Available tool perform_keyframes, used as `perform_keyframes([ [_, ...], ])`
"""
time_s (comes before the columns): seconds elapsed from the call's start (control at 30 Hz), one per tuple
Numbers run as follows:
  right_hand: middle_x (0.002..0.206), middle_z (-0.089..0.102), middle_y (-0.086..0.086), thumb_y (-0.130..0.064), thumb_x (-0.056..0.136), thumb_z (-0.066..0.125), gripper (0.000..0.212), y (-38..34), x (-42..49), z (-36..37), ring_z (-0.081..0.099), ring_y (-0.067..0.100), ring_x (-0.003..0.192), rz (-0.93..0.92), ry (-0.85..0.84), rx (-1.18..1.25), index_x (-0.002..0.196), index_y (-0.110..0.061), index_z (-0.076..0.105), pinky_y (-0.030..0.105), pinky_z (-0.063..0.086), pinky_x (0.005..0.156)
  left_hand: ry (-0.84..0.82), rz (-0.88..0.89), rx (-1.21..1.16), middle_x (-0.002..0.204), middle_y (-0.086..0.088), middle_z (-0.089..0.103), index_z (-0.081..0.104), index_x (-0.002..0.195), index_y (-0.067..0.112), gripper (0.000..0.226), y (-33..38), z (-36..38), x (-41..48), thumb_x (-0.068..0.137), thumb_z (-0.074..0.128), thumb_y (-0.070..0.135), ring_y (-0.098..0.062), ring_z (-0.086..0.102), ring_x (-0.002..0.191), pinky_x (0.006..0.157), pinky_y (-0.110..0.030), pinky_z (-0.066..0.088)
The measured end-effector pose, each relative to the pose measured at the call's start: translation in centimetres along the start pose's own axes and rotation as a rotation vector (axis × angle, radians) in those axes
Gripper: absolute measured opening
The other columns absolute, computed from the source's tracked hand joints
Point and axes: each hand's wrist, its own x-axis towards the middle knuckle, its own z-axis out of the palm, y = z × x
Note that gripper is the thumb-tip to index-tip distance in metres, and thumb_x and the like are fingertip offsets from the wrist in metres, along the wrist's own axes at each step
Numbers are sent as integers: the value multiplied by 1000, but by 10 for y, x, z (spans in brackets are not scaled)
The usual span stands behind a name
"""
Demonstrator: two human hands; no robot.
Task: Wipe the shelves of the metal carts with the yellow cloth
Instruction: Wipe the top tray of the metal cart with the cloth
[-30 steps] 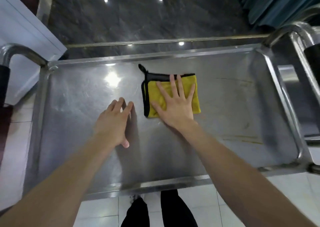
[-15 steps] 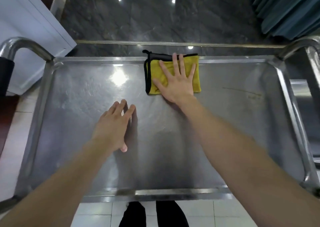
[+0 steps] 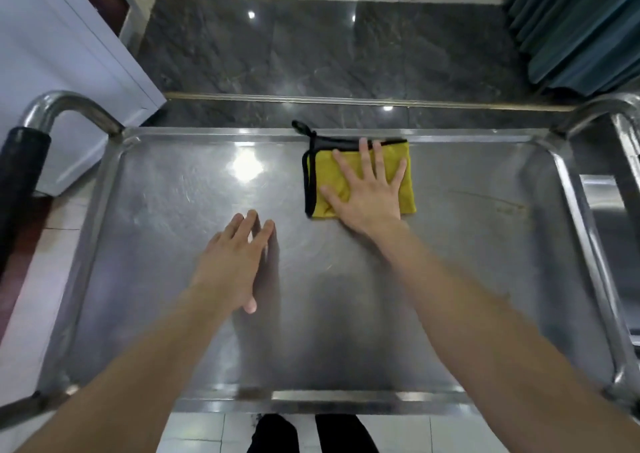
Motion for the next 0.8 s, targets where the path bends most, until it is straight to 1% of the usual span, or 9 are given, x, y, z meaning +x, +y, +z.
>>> perform_keyframes([
  [0.13,179,-16,6,-88,96,10,82,5,22,0,-23,31,163,10,10,-44,168,-49,8,77,-6,120,1,26,23,178,-7,-11,-8,171,26,158,2,-6,-2,60,102,51,-31,-1,167,127,-42,31],
  [0.27,179,-10,8,-83,100,23,78,-4,-120,15,-14,32,165,-67,24,-20,169,-46,18,77,1,122,20,6,42,179,-8,-8,-5,171,26,161,4,-7,-6,55,104,52,-31,3,167,126,-43,34],
  [0.4,179,-7,10,-83,100,31,80,-13,-267,21,-9,36,165,-97,-78,-28,169,-44,20,80,7,121,33,17,51,177,-9,-2,1,170,25,161,2,-3,-6,50,105,50,-32,8,165,123,-45,38],
  [0.5,180,-7,9,-90,96,25,84,-13,-229,20,-12,34,165,-53,-59,-28,168,-48,18,81,4,119,58,-23,60,176,-9,0,1,169,27,159,4,-3,-5,50,105,49,-32,10,165,124,-48,35],
  [0.57,180,-8,8,-95,92,16,89,-15,-155,14,-17,32,164,29,-39,14,168,-50,12,81,-2,118,114,-45,66,174,-8,14,9,169,28,152,8,-1,-12,52,105,46,-32,24,161,121,-48,38],
  [0.63,179,-10,7,-99,87,8,94,-16,-88,5,-21,32,163,112,-60,46,168,-51,7,81,-9,116,202,-45,19,159,-6,36,31,163,26,126,16,9,-30,61,104,33,-31,44,145,110,-49,51],
  [0.67,179,-12,7,-100,85,5,96,-16,-65,3,-23,33,162,132,-74,43,167,-51,4,81,-11,114,199,-32,-33,157,-6,39,37,159,25,114,21,17,-41,66,102,30,-31,45,143,107,-50,53],
  [0.7,179,-14,8,-100,84,4,97,-16,-51,3,-24,33,162,137,-87,27,167,-51,2,82,-13,113,140,-12,-89,163,-7,32,35,161,26,114,27,24,-53,68,100,35,-32,37,149,111,-51,51],
  [0.8,178,-15,8,-99,85,4,96,-17,-56,5,-25,33,162,125,-86,-10,168,-50,3,81,-13,114,-30,9,-98,179,-7,-12,0,171,25,145,40,40,-74,67,96,61,-32,-2,166,127,-50,31],
])
